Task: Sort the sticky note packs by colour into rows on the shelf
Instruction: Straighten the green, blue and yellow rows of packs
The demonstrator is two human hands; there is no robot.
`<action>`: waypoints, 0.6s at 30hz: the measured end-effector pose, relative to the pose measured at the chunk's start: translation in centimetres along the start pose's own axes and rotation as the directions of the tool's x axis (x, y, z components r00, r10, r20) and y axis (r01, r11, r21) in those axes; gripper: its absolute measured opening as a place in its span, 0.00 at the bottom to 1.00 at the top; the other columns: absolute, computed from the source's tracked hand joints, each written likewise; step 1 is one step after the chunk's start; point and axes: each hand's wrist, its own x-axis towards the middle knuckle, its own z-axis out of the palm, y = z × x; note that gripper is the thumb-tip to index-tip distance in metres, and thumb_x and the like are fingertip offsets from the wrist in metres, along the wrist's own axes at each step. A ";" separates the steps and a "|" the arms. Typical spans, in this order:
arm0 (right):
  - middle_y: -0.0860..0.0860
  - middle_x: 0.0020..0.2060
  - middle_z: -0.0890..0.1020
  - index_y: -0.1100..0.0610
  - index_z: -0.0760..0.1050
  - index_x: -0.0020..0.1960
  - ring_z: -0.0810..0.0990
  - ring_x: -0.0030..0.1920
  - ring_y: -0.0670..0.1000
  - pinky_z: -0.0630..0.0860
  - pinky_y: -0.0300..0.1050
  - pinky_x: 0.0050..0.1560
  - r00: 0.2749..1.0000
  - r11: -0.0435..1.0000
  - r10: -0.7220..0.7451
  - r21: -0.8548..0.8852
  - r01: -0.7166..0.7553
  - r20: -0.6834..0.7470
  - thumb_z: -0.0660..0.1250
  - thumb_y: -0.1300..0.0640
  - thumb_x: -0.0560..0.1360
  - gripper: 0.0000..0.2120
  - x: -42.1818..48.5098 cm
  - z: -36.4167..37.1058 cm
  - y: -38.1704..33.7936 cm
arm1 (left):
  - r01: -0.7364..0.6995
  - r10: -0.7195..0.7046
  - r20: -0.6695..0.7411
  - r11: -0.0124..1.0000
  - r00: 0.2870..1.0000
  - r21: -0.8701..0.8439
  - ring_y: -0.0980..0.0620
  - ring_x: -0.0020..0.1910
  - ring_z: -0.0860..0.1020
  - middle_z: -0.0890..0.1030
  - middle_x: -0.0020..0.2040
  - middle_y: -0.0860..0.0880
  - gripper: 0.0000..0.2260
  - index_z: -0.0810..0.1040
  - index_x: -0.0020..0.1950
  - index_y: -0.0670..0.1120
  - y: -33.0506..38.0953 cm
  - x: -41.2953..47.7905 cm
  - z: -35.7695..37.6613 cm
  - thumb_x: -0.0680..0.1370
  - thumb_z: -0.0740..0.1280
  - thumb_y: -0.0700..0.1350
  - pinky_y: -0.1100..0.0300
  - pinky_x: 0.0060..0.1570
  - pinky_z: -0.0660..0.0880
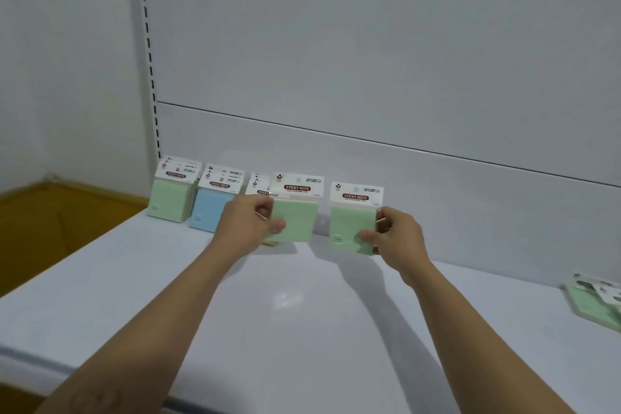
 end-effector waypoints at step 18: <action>0.56 0.40 0.81 0.62 0.74 0.40 0.81 0.45 0.61 0.80 0.61 0.43 0.988 0.996 -0.080 0.046 0.074 0.133 0.76 0.63 0.66 0.10 -1.1 17.6 -7.1 | 0.120 -0.117 -0.148 0.993 0.982 0.015 0.45 0.41 0.82 0.83 0.40 0.42 0.12 0.81 0.49 0.46 -11.0 5.6 -13.6 0.69 0.75 0.35 0.50 0.51 0.79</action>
